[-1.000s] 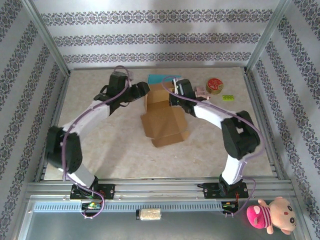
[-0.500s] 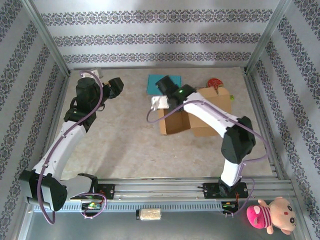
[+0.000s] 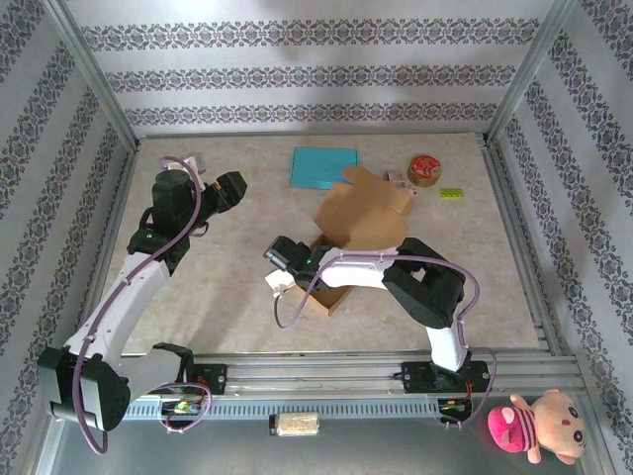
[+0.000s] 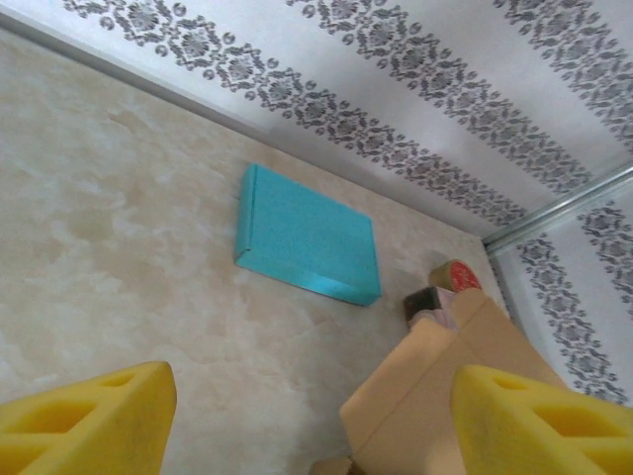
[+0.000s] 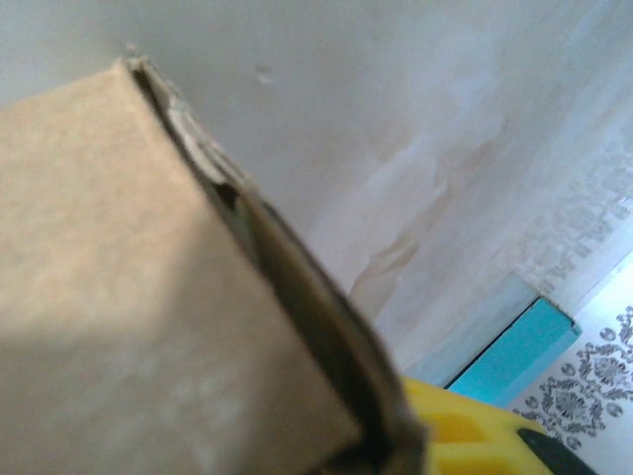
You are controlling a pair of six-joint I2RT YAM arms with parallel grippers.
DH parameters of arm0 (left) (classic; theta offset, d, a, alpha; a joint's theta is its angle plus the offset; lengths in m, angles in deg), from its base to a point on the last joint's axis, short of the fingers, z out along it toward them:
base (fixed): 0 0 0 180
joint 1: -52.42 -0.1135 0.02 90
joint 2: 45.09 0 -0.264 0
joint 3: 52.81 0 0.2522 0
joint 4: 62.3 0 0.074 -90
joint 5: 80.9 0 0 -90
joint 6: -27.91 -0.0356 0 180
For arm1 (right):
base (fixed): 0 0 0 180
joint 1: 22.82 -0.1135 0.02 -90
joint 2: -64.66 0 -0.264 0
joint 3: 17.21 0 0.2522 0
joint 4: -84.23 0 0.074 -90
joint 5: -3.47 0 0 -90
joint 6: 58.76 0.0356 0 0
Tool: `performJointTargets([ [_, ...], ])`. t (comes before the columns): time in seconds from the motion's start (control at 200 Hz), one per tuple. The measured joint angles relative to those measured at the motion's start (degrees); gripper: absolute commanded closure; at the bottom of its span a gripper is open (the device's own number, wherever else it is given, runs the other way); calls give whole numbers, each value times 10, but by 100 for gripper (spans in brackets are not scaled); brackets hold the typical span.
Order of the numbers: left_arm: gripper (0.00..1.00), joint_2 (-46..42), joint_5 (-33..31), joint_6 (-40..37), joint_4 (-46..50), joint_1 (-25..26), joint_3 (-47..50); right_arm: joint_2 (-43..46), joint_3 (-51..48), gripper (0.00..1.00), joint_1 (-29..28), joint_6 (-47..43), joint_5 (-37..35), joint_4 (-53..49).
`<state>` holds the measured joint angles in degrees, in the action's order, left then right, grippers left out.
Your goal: Fold the paper box
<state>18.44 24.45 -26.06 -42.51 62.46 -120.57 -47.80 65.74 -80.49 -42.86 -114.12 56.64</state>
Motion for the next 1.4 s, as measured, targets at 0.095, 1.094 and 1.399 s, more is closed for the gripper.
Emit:
performJointTargets([
  [0.095, 27, -4, 33, -12, 4, 0, 0, 23, -17, 45, -4, 10, 0, 0],
  [1.094, 0, 399, 367, -437, 243, 31, -403, 416, -107, 7, 527, 1011, 427, -253],
  [1.399, 0, 619, 388, -586, 408, 75, -684, 294, -103, 63, 527, 972, 475, -218],
])
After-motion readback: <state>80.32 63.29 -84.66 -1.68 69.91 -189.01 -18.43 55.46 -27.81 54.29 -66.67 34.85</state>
